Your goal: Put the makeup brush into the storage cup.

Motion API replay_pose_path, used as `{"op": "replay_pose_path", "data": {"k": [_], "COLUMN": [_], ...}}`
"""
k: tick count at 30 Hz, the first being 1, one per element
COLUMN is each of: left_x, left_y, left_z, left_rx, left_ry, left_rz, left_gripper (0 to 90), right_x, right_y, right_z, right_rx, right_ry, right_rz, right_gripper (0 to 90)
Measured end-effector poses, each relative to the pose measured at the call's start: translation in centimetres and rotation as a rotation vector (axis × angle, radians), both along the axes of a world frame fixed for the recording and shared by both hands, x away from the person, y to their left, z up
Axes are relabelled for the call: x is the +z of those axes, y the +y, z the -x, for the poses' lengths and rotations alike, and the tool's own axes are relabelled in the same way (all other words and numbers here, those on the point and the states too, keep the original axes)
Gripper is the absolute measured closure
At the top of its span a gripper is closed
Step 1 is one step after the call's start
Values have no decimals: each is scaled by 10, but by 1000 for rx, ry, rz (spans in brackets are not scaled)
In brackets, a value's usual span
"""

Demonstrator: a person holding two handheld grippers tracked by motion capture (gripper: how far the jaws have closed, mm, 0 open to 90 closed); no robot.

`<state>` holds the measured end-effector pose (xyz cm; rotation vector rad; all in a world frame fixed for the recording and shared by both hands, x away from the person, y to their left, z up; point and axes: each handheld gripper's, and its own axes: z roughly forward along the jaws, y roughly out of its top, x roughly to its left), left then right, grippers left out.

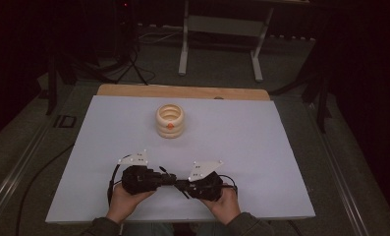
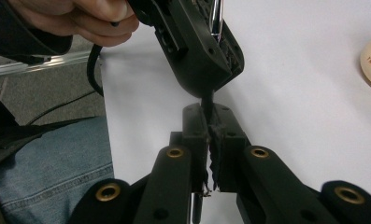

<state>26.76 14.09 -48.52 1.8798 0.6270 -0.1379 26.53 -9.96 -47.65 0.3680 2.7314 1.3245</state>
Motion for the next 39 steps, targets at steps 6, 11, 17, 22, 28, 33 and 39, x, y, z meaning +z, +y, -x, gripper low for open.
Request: {"op": "replay_pose_path", "data": {"k": [6, 11, 17, 22, 28, 33, 39], "left_x": [4, 8, 9, 10, 11, 11, 11], "left_y": [-1, -1, 1, 2, 5, 6, 6], "left_z": [1, 3, 3, 3, 2, 2, 1], "left_rx": [3, 19, 38, 48, 68, 76, 82], "left_ry": [-22, -49, -57, -65, -70, -74, -77], "left_rz": [-18, -40, -51, -61, -75, -89, -106], "left_gripper": [858, 858, 858, 858, 858, 858, 858], "right_x": [0, -2, -5, -6, -7, -8, -8], "right_y": [-2, -6, -16, -32, -53, -68, -88], "right_z": [0, -3, -10, -17, -28, -33, -36], "right_rx": [4, -4, -29, -77, -147, -195, -244], "right_ry": [-1, 23, 51, 62, 81, 87, 91], "right_rz": [-23, -33, -49, -64, -79, -75, -75], "right_gripper": [842, 731, 637, 566, 487, 431, 395]}}
